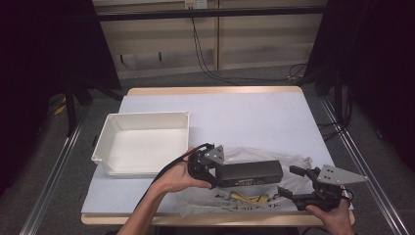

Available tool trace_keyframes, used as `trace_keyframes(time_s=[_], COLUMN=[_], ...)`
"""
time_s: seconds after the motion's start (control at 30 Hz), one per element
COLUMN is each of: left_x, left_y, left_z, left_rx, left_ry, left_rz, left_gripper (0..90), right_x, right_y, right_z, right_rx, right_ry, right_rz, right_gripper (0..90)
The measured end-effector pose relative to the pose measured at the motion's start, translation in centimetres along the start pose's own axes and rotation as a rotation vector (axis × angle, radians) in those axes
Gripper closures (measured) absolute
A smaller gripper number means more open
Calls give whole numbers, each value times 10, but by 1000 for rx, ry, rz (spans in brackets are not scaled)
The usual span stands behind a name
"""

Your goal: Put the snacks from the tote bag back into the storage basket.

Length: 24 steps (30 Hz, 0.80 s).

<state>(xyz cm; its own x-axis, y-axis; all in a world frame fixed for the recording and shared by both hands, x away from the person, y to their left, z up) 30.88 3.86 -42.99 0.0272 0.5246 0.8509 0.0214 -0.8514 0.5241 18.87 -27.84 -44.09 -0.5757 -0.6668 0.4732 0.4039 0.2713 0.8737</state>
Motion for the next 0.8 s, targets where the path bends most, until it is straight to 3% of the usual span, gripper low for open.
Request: trace_keyframes(time_s=[0.37, 0.43, 0.8], left_x=[21, 27, 44], left_y=[-1, -2, -7], left_z=[2, 0, 2], left_rx=[-14, -38, -18], left_ry=[-3, -25, -14], left_rz=[-16, 9, -36], left_gripper=[428, 427, 429], right_x=[2, 2, 2], right_y=[1, 1, 1], right_z=[0, 0, 0], right_rx=[1, -1, -1], right_ry=[-7, -9, -6], right_rz=[-5, -2, -3], right_gripper=[164, 163, 163])
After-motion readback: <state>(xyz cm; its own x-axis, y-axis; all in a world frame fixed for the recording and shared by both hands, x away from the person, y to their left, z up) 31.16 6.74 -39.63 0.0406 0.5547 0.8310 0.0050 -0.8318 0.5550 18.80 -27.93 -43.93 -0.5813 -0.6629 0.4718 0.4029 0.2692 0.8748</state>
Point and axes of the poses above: each handheld gripper's, and its own axes: x roughly backward along the jaws, y roughly out of its top, z roughly to its left, the point moved 1 cm from there along -x, roughly forward along the jaws, and after that the axes turned 7 degrees about z, right-handed, at the moved point
